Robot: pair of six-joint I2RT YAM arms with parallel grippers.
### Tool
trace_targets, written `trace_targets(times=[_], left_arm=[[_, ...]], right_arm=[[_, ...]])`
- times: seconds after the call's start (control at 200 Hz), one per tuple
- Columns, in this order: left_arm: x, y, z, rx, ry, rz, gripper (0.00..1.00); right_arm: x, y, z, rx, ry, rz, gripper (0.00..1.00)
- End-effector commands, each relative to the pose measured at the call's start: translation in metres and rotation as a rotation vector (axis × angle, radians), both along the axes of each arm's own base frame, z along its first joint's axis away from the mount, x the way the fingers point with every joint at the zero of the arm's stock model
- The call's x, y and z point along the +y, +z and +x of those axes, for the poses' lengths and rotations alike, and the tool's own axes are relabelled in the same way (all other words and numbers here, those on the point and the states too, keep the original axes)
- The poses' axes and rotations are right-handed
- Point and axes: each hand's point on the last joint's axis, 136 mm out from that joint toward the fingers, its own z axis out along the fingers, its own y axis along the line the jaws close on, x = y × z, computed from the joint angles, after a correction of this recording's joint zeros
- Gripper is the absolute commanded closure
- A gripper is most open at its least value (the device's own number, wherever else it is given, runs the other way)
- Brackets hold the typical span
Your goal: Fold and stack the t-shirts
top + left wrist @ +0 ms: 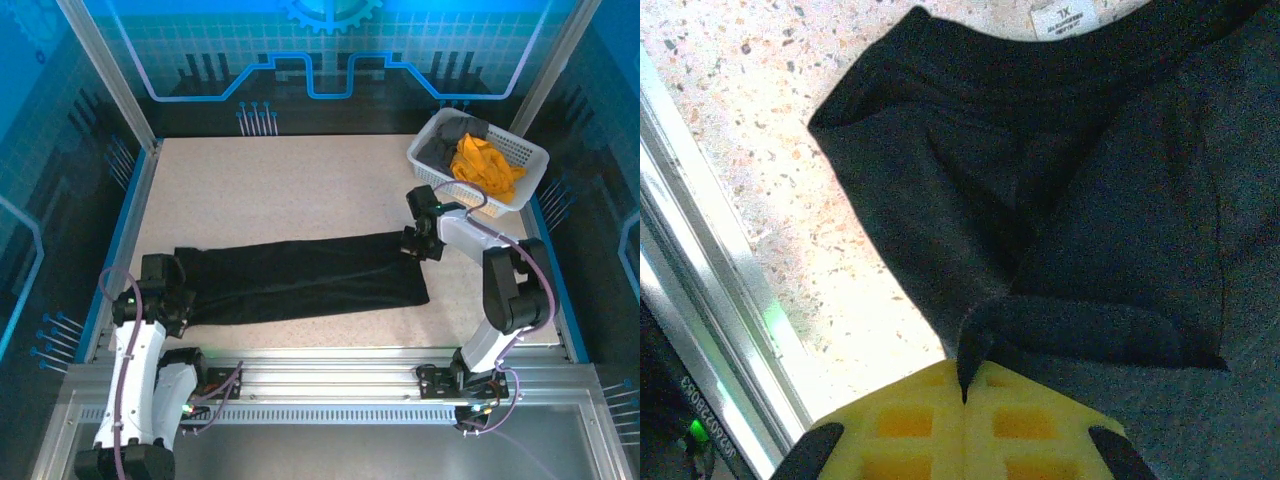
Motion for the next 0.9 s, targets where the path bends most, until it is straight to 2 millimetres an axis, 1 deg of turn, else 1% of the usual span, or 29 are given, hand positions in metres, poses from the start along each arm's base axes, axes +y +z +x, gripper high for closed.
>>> trace_targets(times=[0.0, 0.12, 0.26, 0.385, 0.475, 0.64, 0.78, 0.895], left_arm=[[-0.006, 0.009, -0.011, 0.012, 0.022, -0.032, 1.00], [-0.006, 0.018, -0.013, 0.002, 0.027, -0.027, 1.00], [-0.010, 0.025, -0.017, 0.000, 0.029, -0.048, 1.00], [-0.014, 0.023, -0.024, 0.020, 0.038, -0.071, 1.00], [-0.013, 0.017, -0.026, 0.031, 0.038, -0.065, 1.00], [-0.017, 0.001, -0.012, 0.024, 0.032, -0.096, 1.00], [-0.015, -0.008, -0.002, 0.041, 0.015, -0.083, 1.00], [-0.014, -0.016, 0.010, 0.041, 0.002, -0.081, 1.00]], right_arm=[[-0.008, -0.023, -0.028, 0.138, -0.040, -0.004, 0.98], [-0.011, -0.030, -0.028, 0.172, -0.029, -0.021, 1.00], [-0.012, -0.034, -0.028, 0.212, -0.020, -0.039, 1.00], [-0.013, -0.035, -0.029, 0.220, -0.025, -0.054, 1.00], [-0.013, -0.033, -0.029, 0.213, -0.026, -0.061, 1.00], [-0.016, -0.022, -0.027, 0.177, -0.015, -0.102, 1.00], [-0.016, -0.012, -0.023, 0.145, -0.003, -0.119, 1.00], [-0.013, 0.004, -0.017, 0.092, 0.029, -0.146, 1.00]])
